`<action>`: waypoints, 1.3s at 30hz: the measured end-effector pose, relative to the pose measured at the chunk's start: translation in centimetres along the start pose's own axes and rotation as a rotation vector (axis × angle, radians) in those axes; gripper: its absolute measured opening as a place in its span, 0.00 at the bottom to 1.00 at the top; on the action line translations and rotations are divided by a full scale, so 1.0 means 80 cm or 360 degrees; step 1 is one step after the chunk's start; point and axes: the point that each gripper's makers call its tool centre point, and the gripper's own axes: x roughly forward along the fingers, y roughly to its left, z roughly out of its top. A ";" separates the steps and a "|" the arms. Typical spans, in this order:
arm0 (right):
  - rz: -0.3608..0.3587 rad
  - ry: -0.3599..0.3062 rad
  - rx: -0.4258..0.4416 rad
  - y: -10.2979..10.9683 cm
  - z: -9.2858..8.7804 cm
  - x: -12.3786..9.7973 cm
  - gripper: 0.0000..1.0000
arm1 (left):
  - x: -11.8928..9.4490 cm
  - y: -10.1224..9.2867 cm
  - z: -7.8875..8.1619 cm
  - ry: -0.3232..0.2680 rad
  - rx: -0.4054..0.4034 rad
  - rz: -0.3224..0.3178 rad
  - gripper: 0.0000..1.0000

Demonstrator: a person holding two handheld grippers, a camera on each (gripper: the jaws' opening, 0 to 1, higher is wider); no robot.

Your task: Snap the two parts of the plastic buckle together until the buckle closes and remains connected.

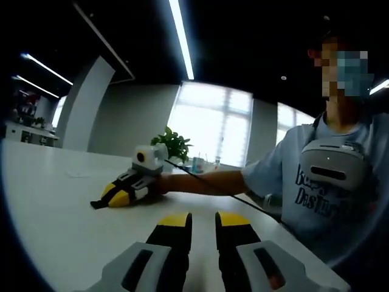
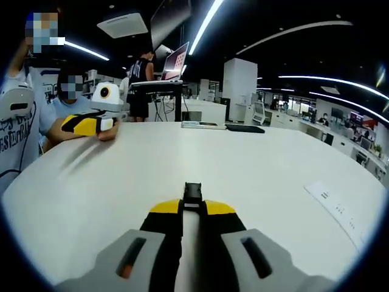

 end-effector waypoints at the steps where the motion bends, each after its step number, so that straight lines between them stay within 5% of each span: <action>1: -0.0002 0.0000 0.0001 -0.001 0.000 0.000 0.12 | 0.000 0.000 0.000 -0.0001 0.0001 0.0000 0.14; 39: 0.0046 -0.0002 0.0017 0.007 0.002 0.005 0.13 | -0.010 0.007 0.012 -0.0060 -0.0022 -0.0047 0.17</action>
